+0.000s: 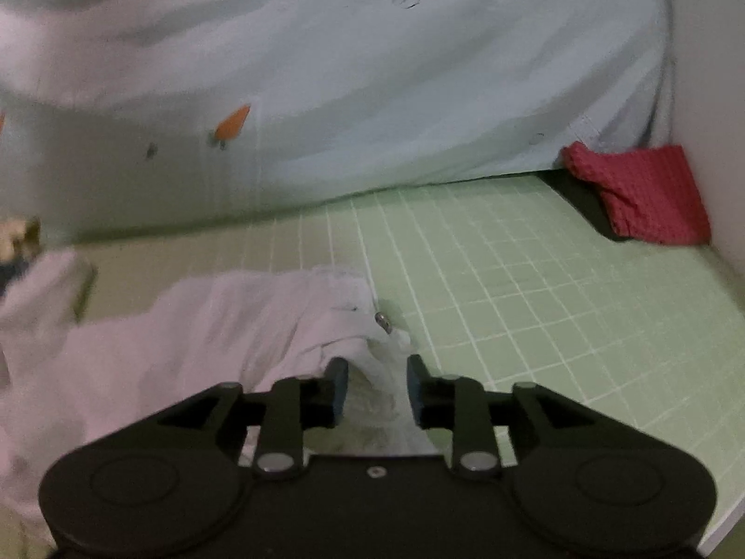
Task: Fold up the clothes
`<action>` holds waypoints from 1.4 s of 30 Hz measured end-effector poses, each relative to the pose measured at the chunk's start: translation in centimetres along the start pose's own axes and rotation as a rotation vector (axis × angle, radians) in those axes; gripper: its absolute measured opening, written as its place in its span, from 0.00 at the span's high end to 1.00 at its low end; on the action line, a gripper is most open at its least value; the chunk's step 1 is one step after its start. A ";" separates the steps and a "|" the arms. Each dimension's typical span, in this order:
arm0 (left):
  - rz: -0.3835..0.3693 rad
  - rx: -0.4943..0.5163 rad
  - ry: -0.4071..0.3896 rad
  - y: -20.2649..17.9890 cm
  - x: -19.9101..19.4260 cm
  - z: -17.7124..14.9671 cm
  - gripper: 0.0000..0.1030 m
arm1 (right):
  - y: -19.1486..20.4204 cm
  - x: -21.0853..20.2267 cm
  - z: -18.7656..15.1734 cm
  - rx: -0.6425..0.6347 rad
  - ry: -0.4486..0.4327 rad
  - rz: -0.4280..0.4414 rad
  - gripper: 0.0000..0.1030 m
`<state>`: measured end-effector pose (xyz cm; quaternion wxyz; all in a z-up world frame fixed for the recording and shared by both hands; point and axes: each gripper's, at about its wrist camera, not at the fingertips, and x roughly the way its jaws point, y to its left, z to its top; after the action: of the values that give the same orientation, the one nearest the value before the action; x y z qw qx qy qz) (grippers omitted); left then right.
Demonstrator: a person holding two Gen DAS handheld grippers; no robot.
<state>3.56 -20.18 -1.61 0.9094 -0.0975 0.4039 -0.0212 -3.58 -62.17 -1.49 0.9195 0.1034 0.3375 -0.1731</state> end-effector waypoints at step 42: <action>-0.096 0.196 0.141 -6.1 26.8 16.0 0.93 | 5.5 19.3 6.3 0.172 0.275 -0.169 0.56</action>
<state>33.64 -26.75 -9.52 0.8818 -0.0258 0.4577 -0.1110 15.99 -63.86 -9.07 0.8346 0.1757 0.4513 -0.2625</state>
